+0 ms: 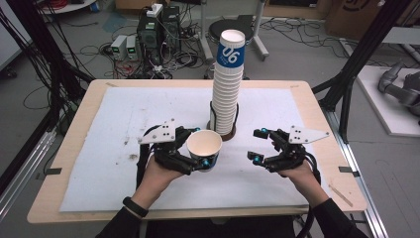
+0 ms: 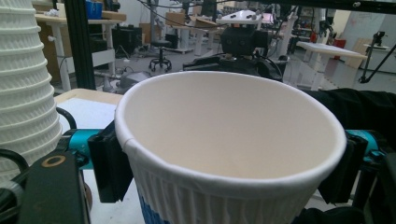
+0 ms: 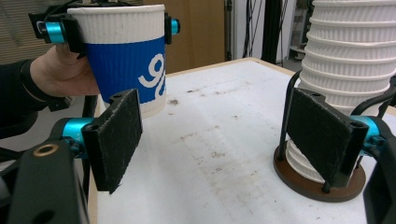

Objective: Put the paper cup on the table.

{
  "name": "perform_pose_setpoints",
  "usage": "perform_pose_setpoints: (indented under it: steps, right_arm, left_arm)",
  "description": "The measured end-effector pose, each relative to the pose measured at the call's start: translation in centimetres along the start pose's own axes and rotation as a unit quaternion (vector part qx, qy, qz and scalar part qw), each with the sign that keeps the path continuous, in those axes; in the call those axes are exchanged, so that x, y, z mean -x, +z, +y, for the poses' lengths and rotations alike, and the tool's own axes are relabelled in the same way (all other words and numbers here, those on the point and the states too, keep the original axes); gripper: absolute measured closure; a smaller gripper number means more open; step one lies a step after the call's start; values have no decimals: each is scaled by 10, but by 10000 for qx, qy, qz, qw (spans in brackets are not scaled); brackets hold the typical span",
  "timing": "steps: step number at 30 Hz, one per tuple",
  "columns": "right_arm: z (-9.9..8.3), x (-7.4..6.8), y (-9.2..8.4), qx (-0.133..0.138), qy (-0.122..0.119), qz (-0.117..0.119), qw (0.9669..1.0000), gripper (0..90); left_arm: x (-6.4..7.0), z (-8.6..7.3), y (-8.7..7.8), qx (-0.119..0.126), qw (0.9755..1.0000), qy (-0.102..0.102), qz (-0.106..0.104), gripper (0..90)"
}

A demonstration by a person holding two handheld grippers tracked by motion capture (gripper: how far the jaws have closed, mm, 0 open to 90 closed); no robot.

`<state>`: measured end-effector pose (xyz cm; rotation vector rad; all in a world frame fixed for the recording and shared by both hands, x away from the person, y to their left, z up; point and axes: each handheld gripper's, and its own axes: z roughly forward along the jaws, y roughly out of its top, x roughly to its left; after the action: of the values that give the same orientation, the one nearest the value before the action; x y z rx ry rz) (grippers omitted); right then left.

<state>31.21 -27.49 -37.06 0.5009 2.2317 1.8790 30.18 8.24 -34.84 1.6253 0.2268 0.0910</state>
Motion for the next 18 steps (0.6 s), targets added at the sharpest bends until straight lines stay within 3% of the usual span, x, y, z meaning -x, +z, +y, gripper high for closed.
perform_pose_setpoints:
  steps: [12, 18]
  right_arm:
    - [0, 1, 3, -80, -40, -79, 9999, 195]
    - [-1, 3, 2, -101, -86, -183, 9997, 195]
  left_arm:
    - [0, 3, -5, 39, 9999, 45, 87, 212]
    - [-4, 3, -11, 66, 9997, 59, 227, 212]
